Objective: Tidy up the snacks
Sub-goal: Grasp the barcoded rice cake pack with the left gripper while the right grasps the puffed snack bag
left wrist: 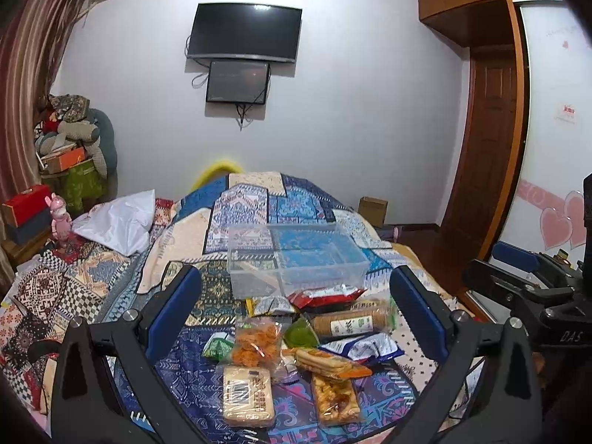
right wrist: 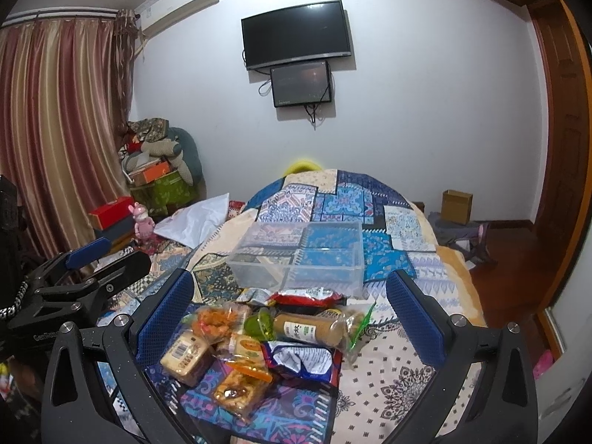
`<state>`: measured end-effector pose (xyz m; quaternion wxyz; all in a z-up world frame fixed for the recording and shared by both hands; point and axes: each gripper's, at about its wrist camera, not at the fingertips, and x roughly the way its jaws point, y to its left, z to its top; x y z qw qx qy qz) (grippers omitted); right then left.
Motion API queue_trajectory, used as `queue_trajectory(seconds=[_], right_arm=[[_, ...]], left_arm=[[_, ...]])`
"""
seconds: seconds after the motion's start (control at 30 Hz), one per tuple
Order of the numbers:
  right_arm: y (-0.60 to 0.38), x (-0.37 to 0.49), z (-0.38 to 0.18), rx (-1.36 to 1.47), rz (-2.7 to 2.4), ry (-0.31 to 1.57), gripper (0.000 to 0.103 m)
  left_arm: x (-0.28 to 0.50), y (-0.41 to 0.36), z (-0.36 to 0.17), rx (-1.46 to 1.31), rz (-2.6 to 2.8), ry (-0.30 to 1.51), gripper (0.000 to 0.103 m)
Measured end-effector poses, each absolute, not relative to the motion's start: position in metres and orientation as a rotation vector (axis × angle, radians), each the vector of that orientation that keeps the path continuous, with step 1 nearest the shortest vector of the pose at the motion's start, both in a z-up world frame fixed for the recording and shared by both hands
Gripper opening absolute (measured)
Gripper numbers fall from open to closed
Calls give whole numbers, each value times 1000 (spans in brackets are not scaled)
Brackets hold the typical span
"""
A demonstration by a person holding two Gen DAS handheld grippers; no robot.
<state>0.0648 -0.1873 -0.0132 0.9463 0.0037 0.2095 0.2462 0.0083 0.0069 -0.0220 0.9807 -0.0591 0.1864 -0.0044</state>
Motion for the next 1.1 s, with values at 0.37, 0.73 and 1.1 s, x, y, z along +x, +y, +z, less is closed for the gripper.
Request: queue_trajectory(seconds=[0.37, 0.73, 1.1], right_arm=[[-170, 88, -63, -55, 560, 632, 94], [-146, 101, -110, -65, 658, 831, 85], [-126, 108, -151, -80, 709, 982, 77]], left_arm=[[30, 29, -75, -101, 31, 572, 83], [46, 44, -142, -134, 55, 771, 78], [55, 46, -176, -155, 53, 852, 70]])
